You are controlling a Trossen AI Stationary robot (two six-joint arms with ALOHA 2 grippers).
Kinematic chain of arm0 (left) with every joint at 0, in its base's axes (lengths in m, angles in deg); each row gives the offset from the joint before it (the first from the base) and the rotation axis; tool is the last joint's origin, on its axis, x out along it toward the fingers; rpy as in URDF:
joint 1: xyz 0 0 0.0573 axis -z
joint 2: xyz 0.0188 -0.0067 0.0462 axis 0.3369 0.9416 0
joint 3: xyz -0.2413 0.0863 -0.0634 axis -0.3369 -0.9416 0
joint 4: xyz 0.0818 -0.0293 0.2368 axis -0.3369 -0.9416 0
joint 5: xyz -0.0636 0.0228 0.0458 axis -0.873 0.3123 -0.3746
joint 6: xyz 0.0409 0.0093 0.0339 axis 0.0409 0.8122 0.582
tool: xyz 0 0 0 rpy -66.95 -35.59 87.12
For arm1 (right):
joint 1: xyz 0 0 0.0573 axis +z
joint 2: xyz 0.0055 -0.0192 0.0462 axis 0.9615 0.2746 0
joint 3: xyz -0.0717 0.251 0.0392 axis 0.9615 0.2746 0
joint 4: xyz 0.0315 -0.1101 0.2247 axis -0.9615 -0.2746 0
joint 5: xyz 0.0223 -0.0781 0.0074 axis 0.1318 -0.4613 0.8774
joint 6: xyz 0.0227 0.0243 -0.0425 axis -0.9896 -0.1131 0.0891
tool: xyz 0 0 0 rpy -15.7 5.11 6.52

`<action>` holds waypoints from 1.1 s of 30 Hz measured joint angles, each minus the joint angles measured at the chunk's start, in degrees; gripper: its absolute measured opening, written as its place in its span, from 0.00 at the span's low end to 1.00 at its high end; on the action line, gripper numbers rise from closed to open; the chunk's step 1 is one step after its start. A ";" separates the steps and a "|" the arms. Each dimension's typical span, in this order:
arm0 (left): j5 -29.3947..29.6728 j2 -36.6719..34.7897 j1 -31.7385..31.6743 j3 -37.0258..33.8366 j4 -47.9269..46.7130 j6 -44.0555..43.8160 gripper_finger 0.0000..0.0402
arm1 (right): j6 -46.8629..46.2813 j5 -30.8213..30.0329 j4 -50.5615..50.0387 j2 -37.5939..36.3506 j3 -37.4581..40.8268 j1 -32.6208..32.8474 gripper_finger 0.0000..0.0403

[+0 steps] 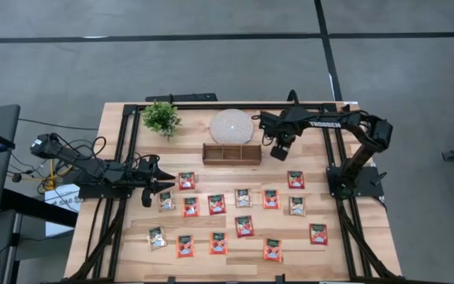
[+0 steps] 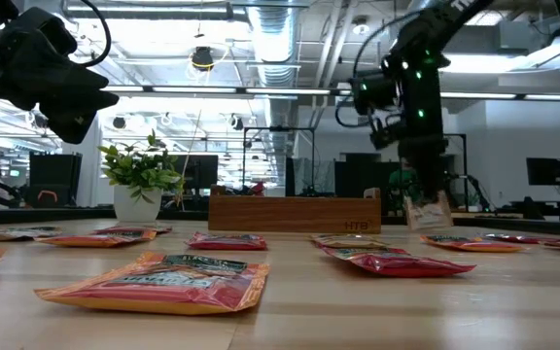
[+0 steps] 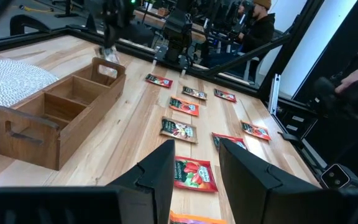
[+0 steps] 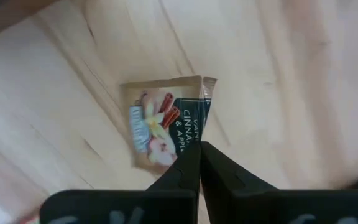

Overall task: Pick & Place Tea
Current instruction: Put the brown tea bag into the right section of the wooden organizer

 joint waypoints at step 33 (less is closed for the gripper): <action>0.02 0.01 0.00 0.00 -0.01 1.49 0.29 | 4.22 -23.71 -0.06 7.47 -20.97 24.48 0.00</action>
